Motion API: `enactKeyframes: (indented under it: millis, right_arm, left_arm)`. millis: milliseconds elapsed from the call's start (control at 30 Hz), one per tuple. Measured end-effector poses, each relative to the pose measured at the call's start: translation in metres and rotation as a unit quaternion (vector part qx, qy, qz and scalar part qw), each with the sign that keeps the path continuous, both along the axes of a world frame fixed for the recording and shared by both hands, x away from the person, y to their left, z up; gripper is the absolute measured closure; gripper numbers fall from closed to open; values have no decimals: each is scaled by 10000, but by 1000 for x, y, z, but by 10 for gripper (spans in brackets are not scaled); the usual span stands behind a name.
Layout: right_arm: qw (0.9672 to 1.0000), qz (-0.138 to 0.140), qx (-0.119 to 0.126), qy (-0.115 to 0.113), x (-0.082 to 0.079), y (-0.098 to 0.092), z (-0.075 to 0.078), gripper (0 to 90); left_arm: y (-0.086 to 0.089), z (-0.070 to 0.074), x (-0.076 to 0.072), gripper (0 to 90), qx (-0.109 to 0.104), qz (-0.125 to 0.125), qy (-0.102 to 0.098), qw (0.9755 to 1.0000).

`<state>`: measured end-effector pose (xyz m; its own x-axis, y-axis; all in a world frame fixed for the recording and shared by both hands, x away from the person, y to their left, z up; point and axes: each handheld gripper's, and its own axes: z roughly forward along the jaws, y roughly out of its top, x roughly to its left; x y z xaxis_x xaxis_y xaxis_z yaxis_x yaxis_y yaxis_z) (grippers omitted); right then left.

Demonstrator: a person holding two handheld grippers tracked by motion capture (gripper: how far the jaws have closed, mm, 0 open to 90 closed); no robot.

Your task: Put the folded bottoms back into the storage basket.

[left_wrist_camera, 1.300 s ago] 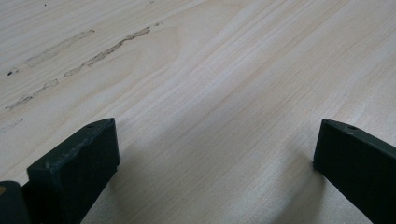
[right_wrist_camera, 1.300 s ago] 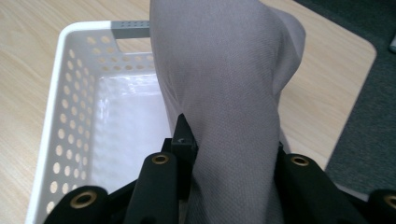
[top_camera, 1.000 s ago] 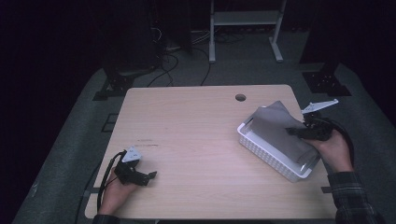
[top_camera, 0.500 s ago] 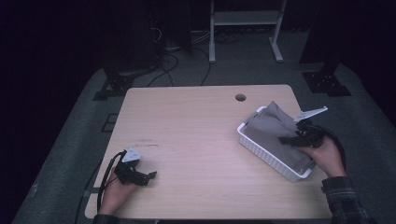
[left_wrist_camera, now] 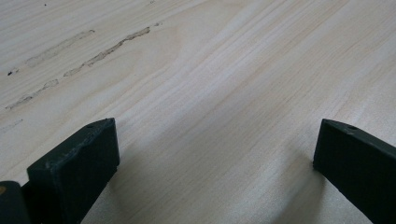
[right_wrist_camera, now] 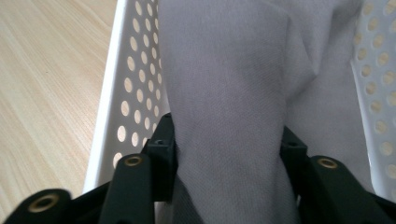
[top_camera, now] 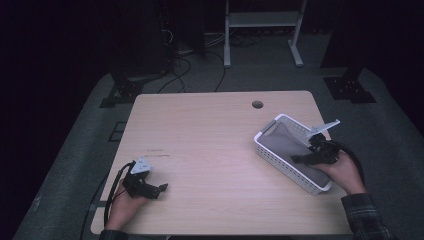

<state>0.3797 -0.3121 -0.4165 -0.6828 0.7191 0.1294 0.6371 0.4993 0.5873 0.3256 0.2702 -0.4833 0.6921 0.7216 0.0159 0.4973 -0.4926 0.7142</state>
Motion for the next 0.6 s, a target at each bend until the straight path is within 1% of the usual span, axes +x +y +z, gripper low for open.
enactKeyframes:
  millis: [100,200,267,333,433,467,567,600]
  right_arm:
    - [10000,44,71,-46,-1,-1,5,461]
    - [9997,54,193,-163,-4,-3,14,429]
    - [9991,51,285,-325,-6,-6,24,423]
    - [9984,-22,291,-480,-6,-11,34,428]
    - [9974,-259,197,-645,-3,-21,44,438]
    - [9968,-338,125,-717,-2,-25,46,442]
    - [9946,-566,-66,-865,3,-36,50,454]
    - [9941,-611,-95,-889,6,-40,49,455]
  left_arm:
    - [0,0,0,0,1,-1,0,10000]
    - [0,0,0,0,0,0,0,10000]
    - [0,0,0,0,0,0,0,10000]
    - [0,0,0,0,0,-1,-3,10000]
    - [0,0,0,0,1,-1,-3,10000]
    - [0,0,0,0,1,-2,-2,10000]
    - [0,0,0,0,-1,-1,-2,10000]
    - [0,0,0,0,-2,-1,-4,10000]
